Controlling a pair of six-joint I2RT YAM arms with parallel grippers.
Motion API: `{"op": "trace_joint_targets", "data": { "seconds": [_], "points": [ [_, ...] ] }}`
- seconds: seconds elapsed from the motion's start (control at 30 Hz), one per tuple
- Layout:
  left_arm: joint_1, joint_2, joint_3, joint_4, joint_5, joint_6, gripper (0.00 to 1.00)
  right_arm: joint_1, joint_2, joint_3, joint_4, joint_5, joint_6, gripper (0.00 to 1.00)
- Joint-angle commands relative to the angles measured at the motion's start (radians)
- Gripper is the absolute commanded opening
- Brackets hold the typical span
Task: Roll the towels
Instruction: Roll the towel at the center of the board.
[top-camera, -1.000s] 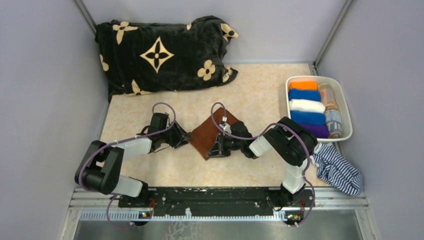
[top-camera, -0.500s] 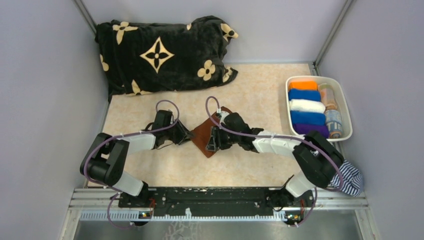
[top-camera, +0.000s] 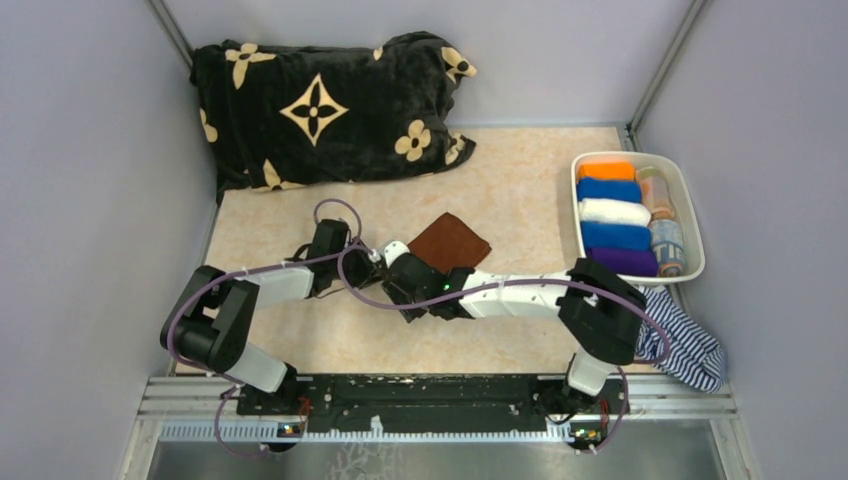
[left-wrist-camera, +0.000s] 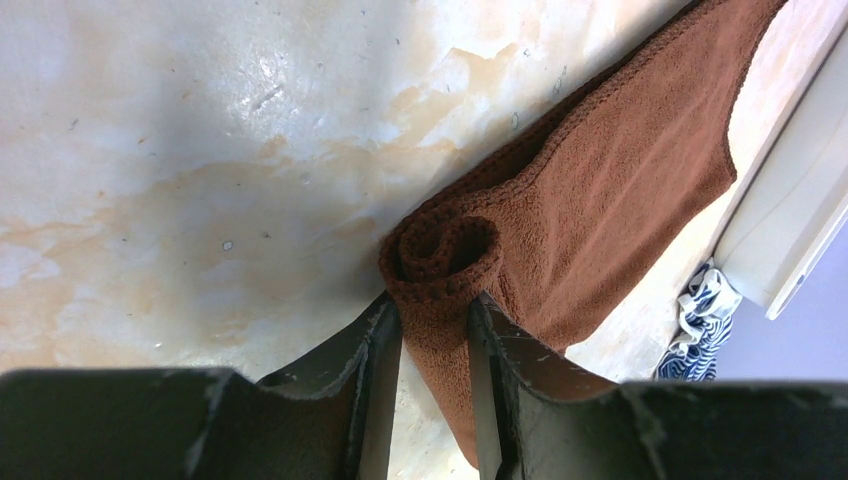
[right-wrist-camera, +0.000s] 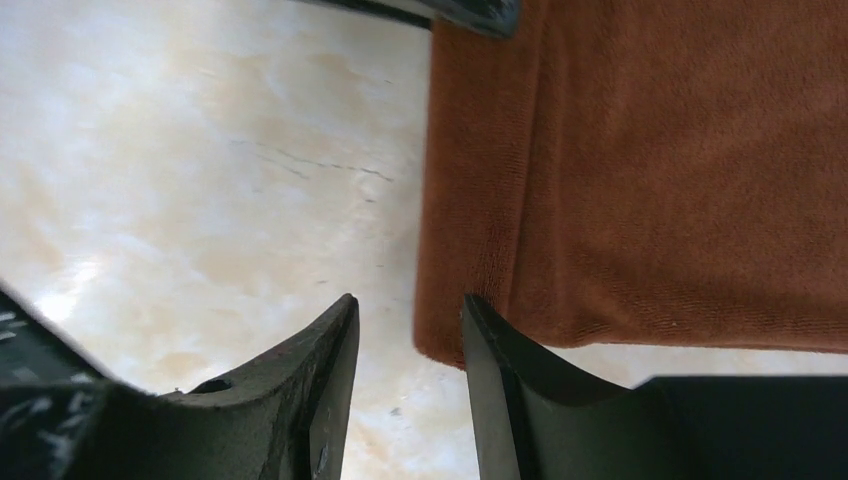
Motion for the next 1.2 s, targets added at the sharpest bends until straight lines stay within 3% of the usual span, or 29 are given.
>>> {"op": "trace_joint_targets", "data": {
  "seconds": [0.0,0.63,0.7,0.77,0.93,1.17],
  "points": [
    [-0.011,0.040,-0.029,-0.160,-0.106,0.042,0.38,0.018,0.065,0.065,-0.044,0.133,-0.051,0.42],
    [-0.017,0.042,-0.013,-0.182,-0.119,0.059,0.38,0.037,0.253,0.067,-0.150,0.209,-0.058,0.43],
    [-0.017,0.041,-0.012,-0.184,-0.123,0.061,0.38,0.038,0.270,0.064,-0.171,0.223,-0.056,0.40],
    [-0.016,0.039,-0.010,-0.189,-0.128,0.064,0.38,0.038,0.283,0.067,-0.185,0.209,-0.055,0.30],
    [-0.017,-0.017,0.006,-0.254,-0.174,0.085,0.38,0.037,0.250,0.070,-0.153,0.042,-0.055,0.00],
    [-0.017,-0.190,0.008,-0.379,-0.242,0.112,0.45,-0.053,0.147,0.006,0.067,-0.433,0.039,0.00]
  ]
}}
